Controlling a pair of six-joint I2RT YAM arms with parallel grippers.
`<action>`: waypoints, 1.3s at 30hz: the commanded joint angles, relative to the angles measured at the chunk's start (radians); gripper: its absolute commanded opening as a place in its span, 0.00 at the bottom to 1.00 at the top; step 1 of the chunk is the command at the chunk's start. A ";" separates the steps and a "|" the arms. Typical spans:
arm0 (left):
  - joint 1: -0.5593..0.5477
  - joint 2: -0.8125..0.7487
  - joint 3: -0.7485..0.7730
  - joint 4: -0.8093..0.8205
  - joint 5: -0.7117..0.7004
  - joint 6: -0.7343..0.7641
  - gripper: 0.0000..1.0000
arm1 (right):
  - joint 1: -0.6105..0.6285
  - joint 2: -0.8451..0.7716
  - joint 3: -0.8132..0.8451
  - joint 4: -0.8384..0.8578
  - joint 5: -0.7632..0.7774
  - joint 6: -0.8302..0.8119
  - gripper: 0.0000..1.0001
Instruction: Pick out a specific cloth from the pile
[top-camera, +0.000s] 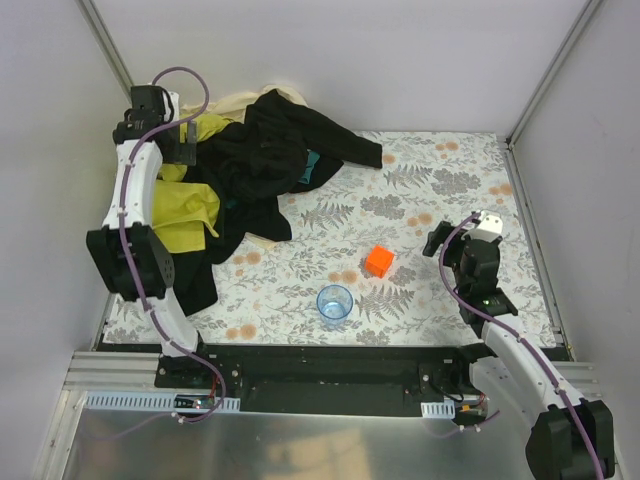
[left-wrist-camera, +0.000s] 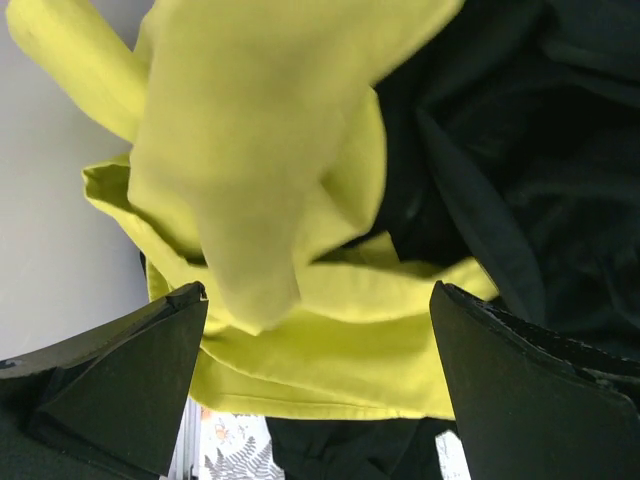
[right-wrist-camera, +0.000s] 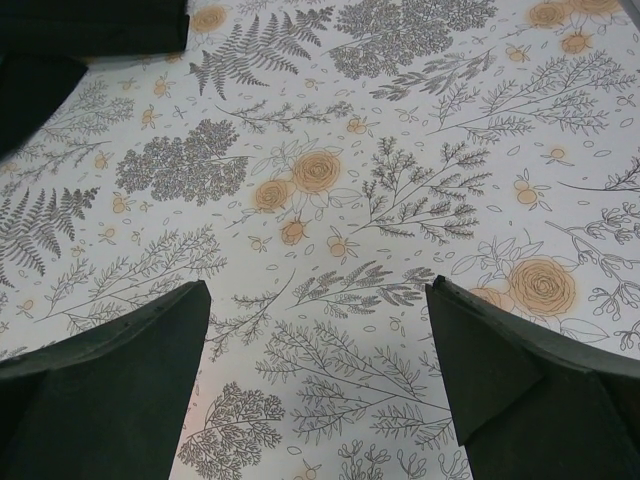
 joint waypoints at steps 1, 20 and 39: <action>0.032 0.138 0.208 -0.035 -0.143 -0.052 0.99 | -0.002 -0.024 0.004 -0.007 -0.008 0.001 0.99; 0.093 0.635 0.676 -0.036 0.024 -0.025 0.89 | -0.004 0.079 0.106 -0.097 -0.076 -0.010 0.99; 0.104 0.011 0.335 -0.049 0.136 0.007 0.00 | -0.004 0.013 0.129 -0.110 -0.110 -0.010 0.99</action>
